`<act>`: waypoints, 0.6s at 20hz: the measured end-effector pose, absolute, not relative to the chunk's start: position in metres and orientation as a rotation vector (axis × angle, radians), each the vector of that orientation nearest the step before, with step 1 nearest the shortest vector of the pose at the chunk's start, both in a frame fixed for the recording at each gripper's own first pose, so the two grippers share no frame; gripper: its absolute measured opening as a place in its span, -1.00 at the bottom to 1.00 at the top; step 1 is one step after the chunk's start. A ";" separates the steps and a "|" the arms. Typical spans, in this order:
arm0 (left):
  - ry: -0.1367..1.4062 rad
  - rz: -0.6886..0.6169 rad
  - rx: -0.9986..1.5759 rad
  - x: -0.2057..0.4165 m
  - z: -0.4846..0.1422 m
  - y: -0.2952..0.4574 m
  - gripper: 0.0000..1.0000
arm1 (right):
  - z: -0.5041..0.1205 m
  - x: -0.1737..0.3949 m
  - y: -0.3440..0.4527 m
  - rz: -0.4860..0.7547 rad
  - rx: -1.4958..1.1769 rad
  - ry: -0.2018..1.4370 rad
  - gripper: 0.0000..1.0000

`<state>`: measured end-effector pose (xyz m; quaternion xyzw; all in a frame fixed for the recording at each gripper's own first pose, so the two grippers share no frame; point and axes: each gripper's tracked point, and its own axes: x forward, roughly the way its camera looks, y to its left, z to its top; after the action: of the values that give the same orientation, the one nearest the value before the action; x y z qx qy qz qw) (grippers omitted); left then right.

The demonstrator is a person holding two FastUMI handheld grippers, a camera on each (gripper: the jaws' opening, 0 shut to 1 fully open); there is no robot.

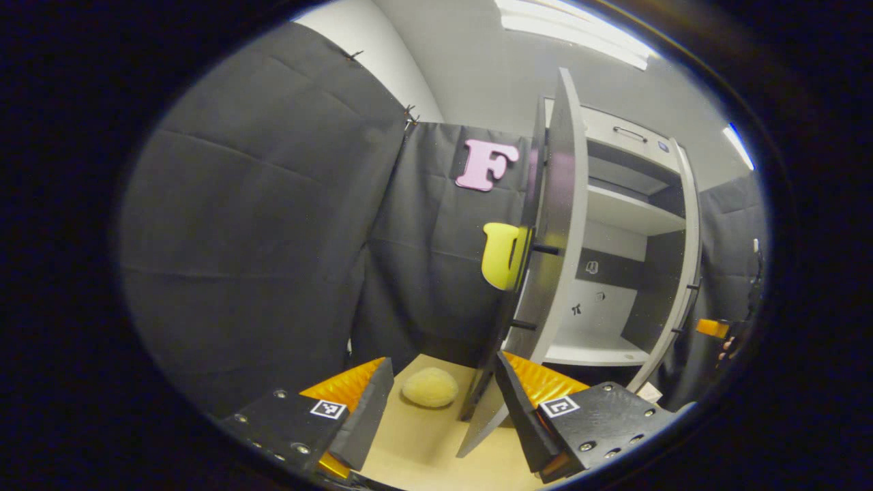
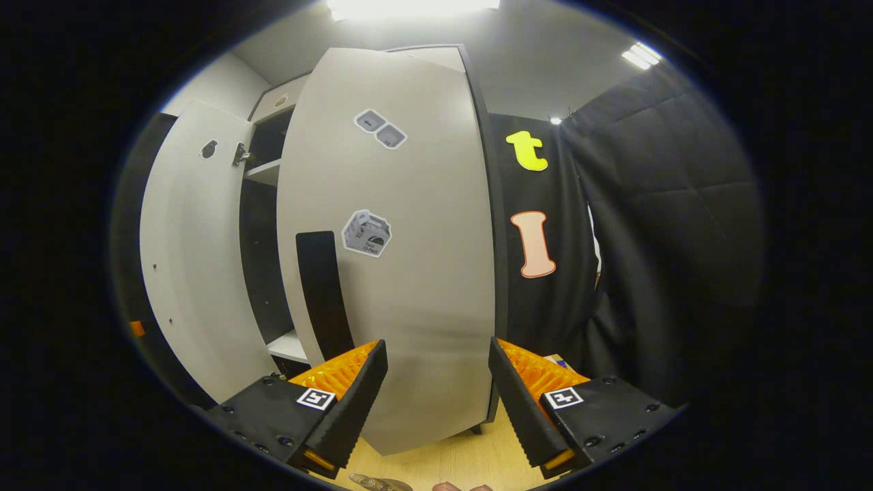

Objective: Grasp the bottle in the cabinet with the left hand and place it on the coaster, then close the right door with the right hand and the left door with the left hand.

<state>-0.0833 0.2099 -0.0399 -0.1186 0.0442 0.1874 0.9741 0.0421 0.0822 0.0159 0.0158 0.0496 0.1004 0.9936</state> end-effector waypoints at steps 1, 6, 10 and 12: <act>0.087 0.375 -0.256 -0.081 -0.042 0.215 0.73 | 0.013 0.038 0.081 0.194 0.027 0.104 0.91; 0.081 0.359 -0.271 -0.064 -0.043 0.243 0.74 | 0.003 0.024 0.083 0.164 0.010 0.113 0.84; 0.070 0.334 -0.250 -0.044 -0.036 0.265 0.74 | -0.012 0.011 0.090 0.146 -0.008 0.138 0.84; 0.068 0.314 -0.216 -0.030 -0.029 0.274 0.74 | -0.018 0.005 0.093 0.139 0.002 0.152 0.84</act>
<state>-0.0303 0.2742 -0.0294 -0.1073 0.0337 0.1562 0.9813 0.0049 0.0929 -0.0180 0.0012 0.0760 0.0694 0.9947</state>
